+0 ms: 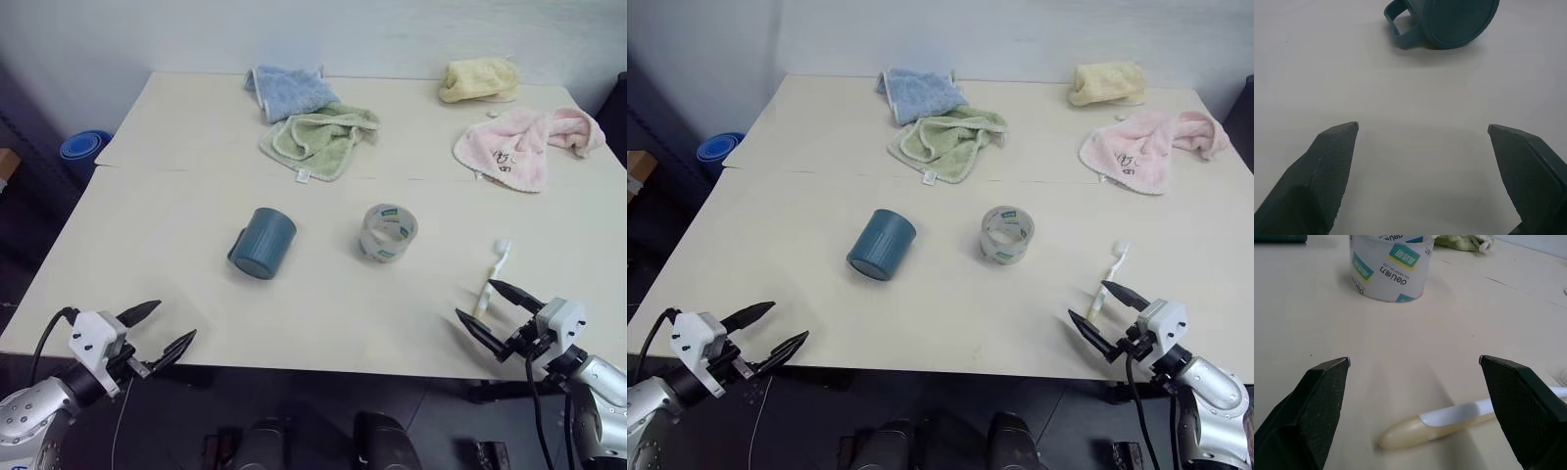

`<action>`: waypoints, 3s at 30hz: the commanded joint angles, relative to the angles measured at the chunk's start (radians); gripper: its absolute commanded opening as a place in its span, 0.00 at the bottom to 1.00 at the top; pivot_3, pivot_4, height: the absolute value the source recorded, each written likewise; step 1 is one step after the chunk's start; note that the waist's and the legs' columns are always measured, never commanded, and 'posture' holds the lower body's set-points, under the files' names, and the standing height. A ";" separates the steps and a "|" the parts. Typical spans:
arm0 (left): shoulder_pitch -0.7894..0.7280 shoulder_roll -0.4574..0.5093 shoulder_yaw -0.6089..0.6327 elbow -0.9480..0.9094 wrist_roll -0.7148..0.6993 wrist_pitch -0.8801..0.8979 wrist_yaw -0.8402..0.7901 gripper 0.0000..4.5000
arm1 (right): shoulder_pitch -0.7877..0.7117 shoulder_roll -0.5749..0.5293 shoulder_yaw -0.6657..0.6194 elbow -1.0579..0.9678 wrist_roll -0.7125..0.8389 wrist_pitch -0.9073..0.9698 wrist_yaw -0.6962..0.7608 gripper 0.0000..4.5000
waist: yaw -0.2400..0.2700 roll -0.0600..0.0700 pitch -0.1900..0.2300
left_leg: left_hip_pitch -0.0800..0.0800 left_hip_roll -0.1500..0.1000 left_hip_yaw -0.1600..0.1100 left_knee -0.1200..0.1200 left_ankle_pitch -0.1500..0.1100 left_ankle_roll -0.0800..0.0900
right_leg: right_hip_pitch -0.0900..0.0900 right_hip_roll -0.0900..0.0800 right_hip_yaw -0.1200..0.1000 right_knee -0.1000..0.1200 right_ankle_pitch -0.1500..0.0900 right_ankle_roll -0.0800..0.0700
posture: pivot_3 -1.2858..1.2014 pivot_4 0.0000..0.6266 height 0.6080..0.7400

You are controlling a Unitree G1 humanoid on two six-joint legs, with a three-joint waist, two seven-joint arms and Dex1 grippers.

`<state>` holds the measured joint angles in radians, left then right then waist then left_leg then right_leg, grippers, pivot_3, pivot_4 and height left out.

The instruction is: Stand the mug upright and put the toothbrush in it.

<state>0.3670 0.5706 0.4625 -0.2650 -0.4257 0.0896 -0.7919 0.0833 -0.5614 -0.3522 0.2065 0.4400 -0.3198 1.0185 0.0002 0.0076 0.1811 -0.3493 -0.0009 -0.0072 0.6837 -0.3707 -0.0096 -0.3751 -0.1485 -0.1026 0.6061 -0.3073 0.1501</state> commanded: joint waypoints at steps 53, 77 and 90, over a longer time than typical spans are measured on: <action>-0.209 0.103 0.064 -0.037 -0.331 0.316 -0.006 1.00 | -0.175 -0.048 0.147 -0.301 0.092 0.143 0.099 0.98 | 0.000 0.000 0.000 | 0.000 0.000 -0.002 0.001 0.000 0.000 | 0.000 0.000 -0.001 0.002 0.000 0.000 | 0.52 0.24 1.00; -0.279 0.089 -0.172 -0.172 -0.302 0.281 -0.171 1.00 | -0.863 -0.188 0.666 -0.007 -0.352 0.624 0.159 0.55 | -0.003 0.001 0.000 | -0.003 -0.001 -0.004 0.001 0.000 0.000 | -0.002 0.000 -0.003 0.000 0.000 0.000 | 0.52 0.24 1.00; -0.320 0.074 -0.204 -0.131 -0.287 0.258 -0.186 1.00 | -0.827 -0.430 0.297 0.076 -0.105 0.740 0.354 0.08 | 0.007 0.004 0.002 | -0.005 -0.002 -0.006 0.002 0.000 0.000 | -0.002 -0.001 -0.005 -0.001 0.000 0.000 | 0.52 0.24 1.00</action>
<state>0.0467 0.6456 0.2475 -0.3833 -0.7053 0.3629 -0.9700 -0.7406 -0.8841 0.0534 0.2472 0.3157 0.4017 1.3470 0.0070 0.0112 0.1834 -0.3549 -0.0027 -0.0128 0.6852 -0.3706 -0.0096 -0.3767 -0.1492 -0.1073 0.6046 -0.3072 0.1502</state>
